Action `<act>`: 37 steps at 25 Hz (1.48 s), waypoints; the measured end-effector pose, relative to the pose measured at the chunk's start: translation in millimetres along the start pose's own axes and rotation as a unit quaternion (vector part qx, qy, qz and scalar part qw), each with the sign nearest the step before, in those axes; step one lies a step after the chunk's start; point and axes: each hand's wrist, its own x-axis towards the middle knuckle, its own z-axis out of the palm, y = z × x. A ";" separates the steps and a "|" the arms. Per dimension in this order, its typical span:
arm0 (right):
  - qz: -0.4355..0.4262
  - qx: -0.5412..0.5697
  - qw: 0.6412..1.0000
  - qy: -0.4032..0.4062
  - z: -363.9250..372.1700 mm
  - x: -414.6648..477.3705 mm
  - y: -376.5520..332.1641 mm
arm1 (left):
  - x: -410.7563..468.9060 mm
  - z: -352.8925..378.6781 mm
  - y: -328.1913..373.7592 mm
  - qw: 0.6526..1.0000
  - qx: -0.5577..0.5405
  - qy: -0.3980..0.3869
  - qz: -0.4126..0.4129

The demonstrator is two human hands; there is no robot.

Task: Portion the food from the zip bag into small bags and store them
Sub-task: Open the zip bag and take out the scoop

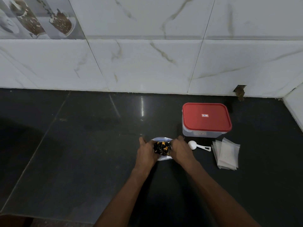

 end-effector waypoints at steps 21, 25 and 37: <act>-0.056 0.019 0.997 -0.046 -7.2 6.4 9.2 | 20.1 -7.6 -12.5 1.000 -0.007 -0.006 -0.024; -0.034 0.002 0.999 -0.009 -9.8 4.3 -0.3 | 18.7 -4.2 -10.2 0.999 -0.020 0.035 -0.013; -0.065 0.013 0.998 -0.019 -13.2 5.6 1.0 | 15.4 -12.8 -3.1 0.996 0.053 -0.050 0.048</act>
